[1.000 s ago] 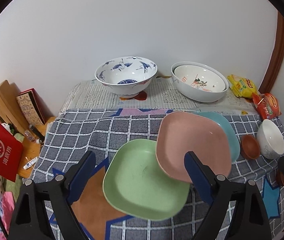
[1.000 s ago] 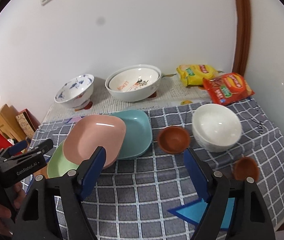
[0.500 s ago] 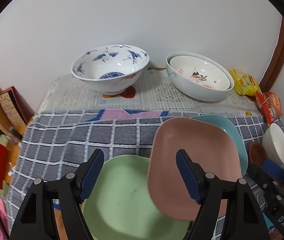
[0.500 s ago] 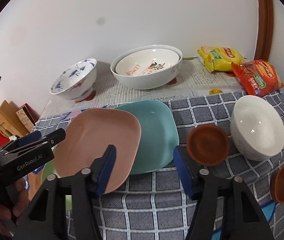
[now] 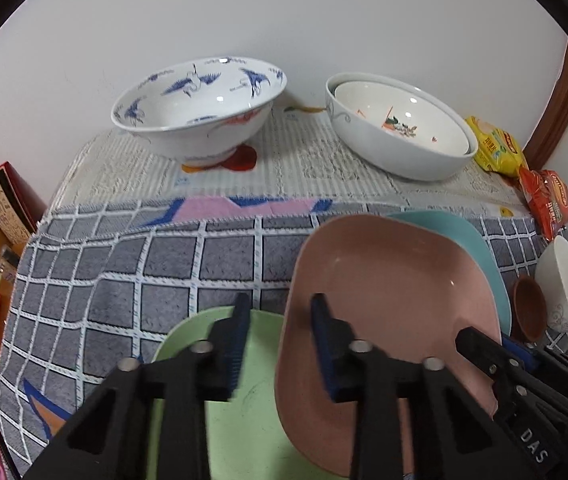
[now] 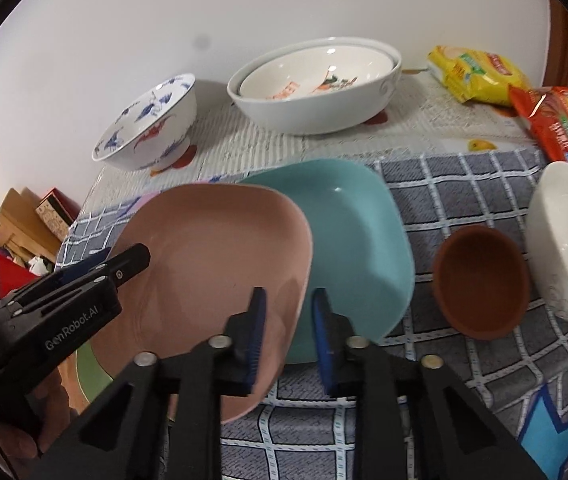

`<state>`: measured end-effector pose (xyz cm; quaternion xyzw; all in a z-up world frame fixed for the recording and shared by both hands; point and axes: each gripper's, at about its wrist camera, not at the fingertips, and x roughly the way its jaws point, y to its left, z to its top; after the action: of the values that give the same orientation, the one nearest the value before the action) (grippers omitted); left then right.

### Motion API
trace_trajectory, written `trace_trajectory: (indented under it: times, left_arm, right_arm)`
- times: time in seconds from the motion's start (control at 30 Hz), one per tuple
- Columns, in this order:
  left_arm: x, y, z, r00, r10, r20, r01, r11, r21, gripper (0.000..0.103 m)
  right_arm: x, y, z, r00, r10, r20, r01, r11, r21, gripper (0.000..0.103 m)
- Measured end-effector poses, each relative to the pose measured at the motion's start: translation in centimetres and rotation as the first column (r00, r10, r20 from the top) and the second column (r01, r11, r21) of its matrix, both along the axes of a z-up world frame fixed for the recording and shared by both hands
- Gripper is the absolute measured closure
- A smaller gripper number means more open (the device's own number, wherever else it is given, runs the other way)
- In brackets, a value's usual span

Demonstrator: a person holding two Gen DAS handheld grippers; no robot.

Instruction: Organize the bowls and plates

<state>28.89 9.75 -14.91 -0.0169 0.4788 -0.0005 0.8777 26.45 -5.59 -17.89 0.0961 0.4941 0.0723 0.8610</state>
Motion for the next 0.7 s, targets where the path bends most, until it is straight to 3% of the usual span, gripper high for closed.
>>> trace_trajectory:
  times: [0.03, 0.33, 0.7]
  left_arm:
    - [-0.1, 0.1, -0.1, 1.000, 0.002, -0.001, -0.002, 1.000, -0.020, 0.091]
    - [-2.4, -0.2, 2.0, 0.999, 0.022, 0.028, -0.021, 0.999, -0.049, 0.092]
    - [-6.9, -1.9, 6.0, 0.996, -0.029, 0.085, 0.036, 0.996, -0.080, 0.092]
  right_arm:
    - [0.1, 0.1, -0.2, 1.000, -0.001, -0.009, 0.001, 1.000, -0.002, 0.091]
    - [-1.6, 0.1, 1.6, 0.999, -0.014, 0.039, 0.015, 1.000, -0.014, 0.094]
    - [-7.5, -1.5, 5.9, 0.992, -0.085, 0.095, 0.085, 0.996, 0.002, 0.094]
